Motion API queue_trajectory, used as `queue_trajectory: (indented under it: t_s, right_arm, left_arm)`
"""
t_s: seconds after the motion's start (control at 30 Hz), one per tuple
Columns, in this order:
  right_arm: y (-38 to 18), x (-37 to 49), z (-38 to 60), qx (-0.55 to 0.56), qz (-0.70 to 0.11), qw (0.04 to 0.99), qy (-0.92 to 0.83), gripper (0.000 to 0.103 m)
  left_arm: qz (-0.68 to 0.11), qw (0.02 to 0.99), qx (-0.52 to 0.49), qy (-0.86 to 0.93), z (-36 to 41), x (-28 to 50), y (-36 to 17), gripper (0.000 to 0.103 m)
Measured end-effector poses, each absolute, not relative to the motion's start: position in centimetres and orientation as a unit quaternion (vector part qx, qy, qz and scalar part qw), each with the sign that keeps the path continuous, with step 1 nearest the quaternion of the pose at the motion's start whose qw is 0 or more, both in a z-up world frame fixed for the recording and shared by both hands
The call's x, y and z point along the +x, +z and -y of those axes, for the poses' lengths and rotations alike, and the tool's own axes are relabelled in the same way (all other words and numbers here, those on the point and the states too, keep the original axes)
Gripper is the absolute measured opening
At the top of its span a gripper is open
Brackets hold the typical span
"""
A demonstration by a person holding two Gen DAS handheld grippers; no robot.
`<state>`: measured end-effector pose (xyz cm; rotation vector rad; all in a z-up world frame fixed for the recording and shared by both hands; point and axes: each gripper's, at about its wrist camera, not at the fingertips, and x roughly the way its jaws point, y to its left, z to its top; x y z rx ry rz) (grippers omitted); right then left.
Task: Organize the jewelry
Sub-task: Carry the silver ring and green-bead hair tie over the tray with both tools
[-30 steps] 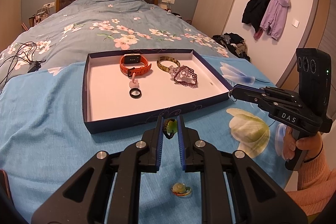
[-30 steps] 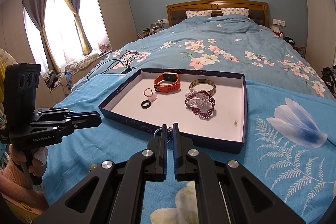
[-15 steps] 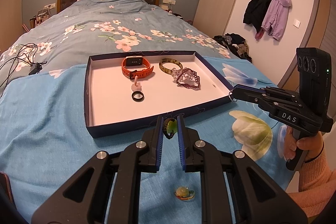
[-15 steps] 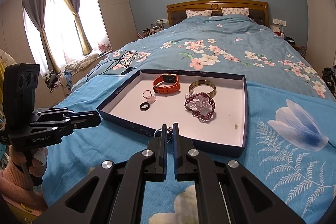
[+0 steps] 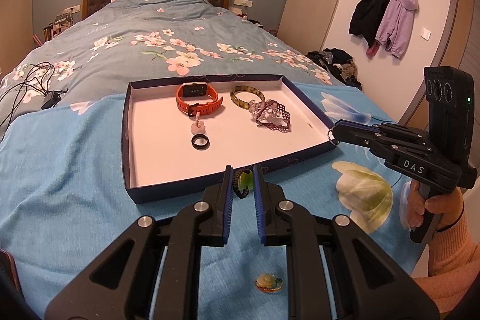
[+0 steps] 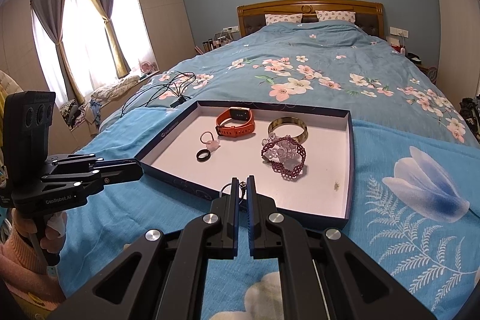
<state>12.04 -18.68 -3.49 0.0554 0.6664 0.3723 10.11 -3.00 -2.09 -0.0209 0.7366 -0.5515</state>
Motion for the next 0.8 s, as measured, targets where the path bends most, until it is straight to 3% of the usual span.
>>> queue_trajectory:
  t_s: [0.8]
  right_arm:
    - [-4.1,15.1,19.1,0.024,-0.334,0.926,0.174,0.003]
  left_arm:
    - [-0.358,0.896,-0.004,-0.263,3.2,11.9,-2.0,0.013]
